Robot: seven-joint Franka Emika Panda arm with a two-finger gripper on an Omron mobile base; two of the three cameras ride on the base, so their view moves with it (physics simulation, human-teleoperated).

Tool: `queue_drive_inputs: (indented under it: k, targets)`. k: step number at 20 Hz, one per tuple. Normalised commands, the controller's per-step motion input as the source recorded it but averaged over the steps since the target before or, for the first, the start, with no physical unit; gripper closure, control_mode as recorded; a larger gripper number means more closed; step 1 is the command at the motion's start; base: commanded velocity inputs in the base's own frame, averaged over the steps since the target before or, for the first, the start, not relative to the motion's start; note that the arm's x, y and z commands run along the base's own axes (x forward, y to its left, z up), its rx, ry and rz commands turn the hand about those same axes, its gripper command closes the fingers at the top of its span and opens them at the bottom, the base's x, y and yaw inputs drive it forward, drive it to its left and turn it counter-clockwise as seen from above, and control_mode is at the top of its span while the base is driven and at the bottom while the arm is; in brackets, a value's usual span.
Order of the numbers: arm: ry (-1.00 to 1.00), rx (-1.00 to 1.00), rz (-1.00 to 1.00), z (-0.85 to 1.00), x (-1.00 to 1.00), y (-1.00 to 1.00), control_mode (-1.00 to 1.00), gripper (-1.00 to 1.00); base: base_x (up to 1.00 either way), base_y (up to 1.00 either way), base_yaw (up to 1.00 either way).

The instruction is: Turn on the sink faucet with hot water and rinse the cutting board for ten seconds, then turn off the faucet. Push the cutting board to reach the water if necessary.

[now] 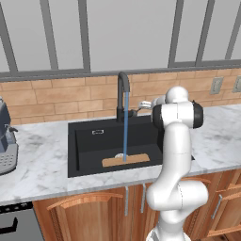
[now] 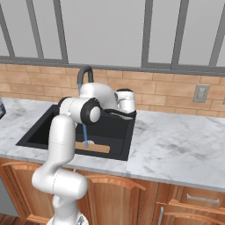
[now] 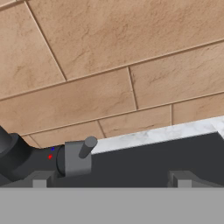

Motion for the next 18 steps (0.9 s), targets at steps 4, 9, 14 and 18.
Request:
queue_drive_inputs:
  k: [4, 9, 14, 18]
  targets:
    - [0.0, 0.0, 0.0, 0.0, 0.0, 0.0, -1.0, -1.0, 0.0, 0.0, 0.0]
    - [0.0, 0.0, 0.0, 0.0, 0.0, 0.0, -1.0, -1.0, 0.0, 0.0, 0.0]
    - [0.0, 0.0, 0.0, 0.0, 0.0, -0.02, -1.0, -1.0, 0.0, 0.0, 0.0]
    - [0.0, 0.0, 0.0, 0.0, 0.05, -0.15, -1.0, -1.0, 0.0, 0.0, 0.0]
